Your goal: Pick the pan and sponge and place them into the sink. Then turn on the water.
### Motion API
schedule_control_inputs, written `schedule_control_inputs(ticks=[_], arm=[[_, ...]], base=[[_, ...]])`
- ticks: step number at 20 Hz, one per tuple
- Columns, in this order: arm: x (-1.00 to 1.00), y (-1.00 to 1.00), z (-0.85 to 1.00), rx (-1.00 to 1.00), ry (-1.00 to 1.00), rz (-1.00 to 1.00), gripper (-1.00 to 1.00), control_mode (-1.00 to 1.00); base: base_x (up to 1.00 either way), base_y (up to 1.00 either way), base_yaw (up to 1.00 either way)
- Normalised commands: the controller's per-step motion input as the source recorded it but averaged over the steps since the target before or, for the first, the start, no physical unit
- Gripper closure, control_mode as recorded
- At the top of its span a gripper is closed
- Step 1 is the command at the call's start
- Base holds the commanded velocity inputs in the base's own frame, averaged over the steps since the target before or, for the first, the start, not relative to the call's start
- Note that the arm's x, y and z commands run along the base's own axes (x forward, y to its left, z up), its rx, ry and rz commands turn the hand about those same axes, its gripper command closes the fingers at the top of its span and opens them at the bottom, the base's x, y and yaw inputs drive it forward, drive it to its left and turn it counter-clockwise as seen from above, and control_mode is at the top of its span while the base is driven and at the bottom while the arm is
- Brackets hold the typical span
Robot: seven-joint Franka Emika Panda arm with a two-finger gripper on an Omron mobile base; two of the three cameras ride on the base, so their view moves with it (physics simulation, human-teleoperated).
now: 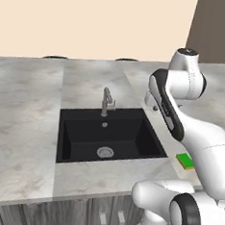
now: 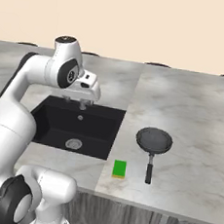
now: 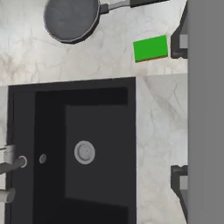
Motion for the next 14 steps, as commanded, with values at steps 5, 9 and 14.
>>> schedule_control_inputs(ticks=[5,9,14], arm=[[0.00,-0.20,-0.15,-0.12,0.00,0.00,-1.00,-1.00],[-0.01,-0.20,-0.18,-0.08,0.00,0.00,-1.00,-1.00],[-0.07,-0.27,-0.20,-0.06,0.00,0.00,-1.00,-1.00]], base=[[0.00,0.00,0.00],[0.00,0.00,0.00],[0.00,0.00,0.00]])
